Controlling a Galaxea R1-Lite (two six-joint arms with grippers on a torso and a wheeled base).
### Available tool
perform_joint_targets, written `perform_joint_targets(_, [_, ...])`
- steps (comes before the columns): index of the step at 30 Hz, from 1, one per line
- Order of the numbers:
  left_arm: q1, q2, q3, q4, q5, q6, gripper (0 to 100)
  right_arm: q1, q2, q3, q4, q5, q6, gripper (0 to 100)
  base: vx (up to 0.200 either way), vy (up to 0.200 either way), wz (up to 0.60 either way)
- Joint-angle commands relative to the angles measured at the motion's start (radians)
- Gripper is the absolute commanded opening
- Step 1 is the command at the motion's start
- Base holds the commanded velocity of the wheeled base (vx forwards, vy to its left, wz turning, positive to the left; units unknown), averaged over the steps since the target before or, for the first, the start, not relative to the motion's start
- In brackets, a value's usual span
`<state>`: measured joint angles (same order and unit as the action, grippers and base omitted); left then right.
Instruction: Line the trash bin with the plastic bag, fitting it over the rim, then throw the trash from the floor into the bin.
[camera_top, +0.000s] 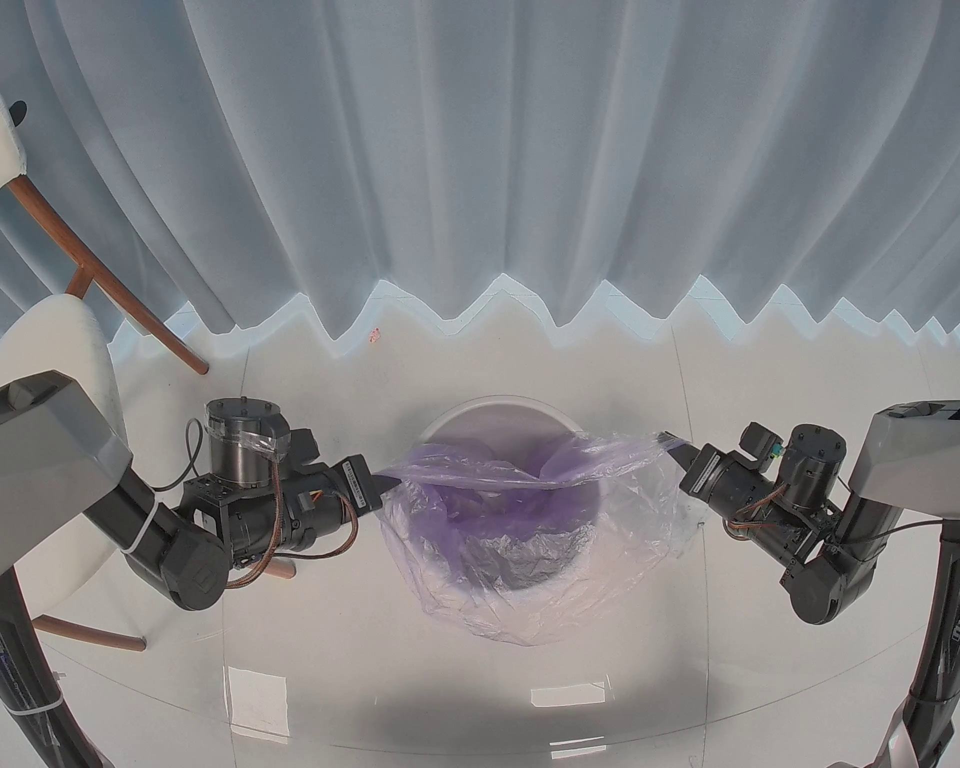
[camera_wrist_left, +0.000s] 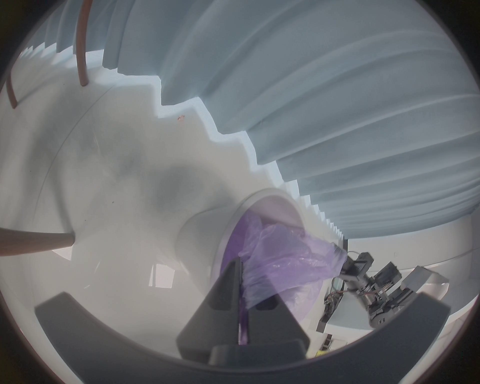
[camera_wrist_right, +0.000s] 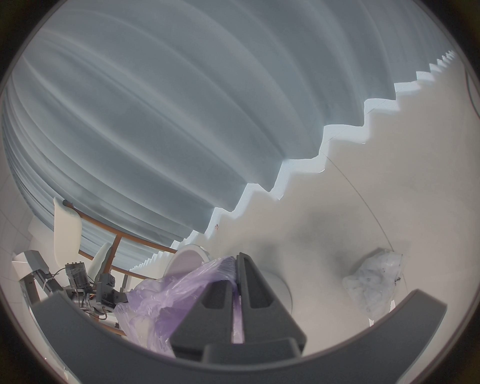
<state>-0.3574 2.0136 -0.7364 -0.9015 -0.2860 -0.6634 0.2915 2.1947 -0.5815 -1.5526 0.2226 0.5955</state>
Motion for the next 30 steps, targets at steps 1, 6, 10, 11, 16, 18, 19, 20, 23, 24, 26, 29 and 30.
perform_joint_targets(1, [0.000, 0.013, -0.006, -0.024, 0.004, -0.015, 0, 0.002, 0.002, -0.015, -0.017, -0.003, 0.001, 0, 0.000, 0.000, 0.00])
perform_joint_targets(6, [-0.005, 0.014, -0.034, -0.025, 0.037, -0.028, 0, 0.002, -0.006, -0.046, -0.017, -0.032, 0.049, 0, 0.000, 0.000, 0.00])
perform_joint_targets(10, [-0.005, 0.020, -0.067, -0.025, 0.067, -0.073, 0, 0.015, -0.004, -0.087, -0.015, -0.078, 0.104, 0, 0.000, 0.000, 0.00])
perform_joint_targets(11, [-0.003, 0.020, -0.072, -0.024, 0.067, -0.088, 0, 0.017, -0.003, -0.095, -0.014, -0.091, 0.116, 0, 0.000, 0.000, 0.00])
perform_joint_targets(16, [0.000, 0.036, -0.094, -0.014, 0.067, -0.111, 0, 0.028, 0.004, -0.115, -0.008, -0.101, 0.139, 0, 0.000, 0.000, 0.00])
perform_joint_targets(18, [0.002, 0.042, -0.097, -0.019, 0.067, -0.111, 0, 0.028, 0.005, -0.118, -0.008, -0.101, 0.139, 0, 0.000, 0.000, 0.00])
perform_joint_targets(19, [0.003, 0.048, -0.103, -0.022, 0.067, -0.113, 0, 0.031, 0.017, -0.127, -0.008, -0.103, 0.139, 0, 0.000, 0.000, 0.00])
perform_joint_targets(20, [0.005, 0.050, -0.106, -0.020, 0.067, -0.114, 0, 0.031, 0.027, -0.135, -0.008, -0.109, 0.139, 0, 0.000, 0.000, 0.00])
perform_joint_targets(23, [0.011, 0.053, -0.118, -0.014, 0.067, -0.128, 0, 0.038, 0.056, -0.169, -0.006, -0.138, 0.139, 0, 0.000, 0.000, 0.00])
perform_joint_targets(24, [0.014, 0.063, -0.130, -0.017, 0.067, -0.148, 0, 0.041, 0.088, -0.209, -0.008, -0.173, 0.139, 0, 0.000, 0.000, 0.00])
perform_joint_targets(26, [0.022, 0.070, -0.146, -0.017, 0.067, -0.166, 0, 0.043, 0.115, -0.250, -0.008, -0.212, 0.139, 0, 0.000, 0.000, 0.00])
perform_joint_targets(29, [0.034, 0.073, -0.161, -0.016, 0.065, -0.177, 0, 0.043, 0.125, -0.267, -0.008, -0.219, 0.141, 0, 0.000, 0.000, 0.00])
perform_joint_targets(30, [0.035, 0.080, -0.167, -0.020, 0.065, -0.182, 0, 0.043, 0.123, -0.271, -0.008, -0.219, 0.142, 0, 0.000, 0.000, 0.00])
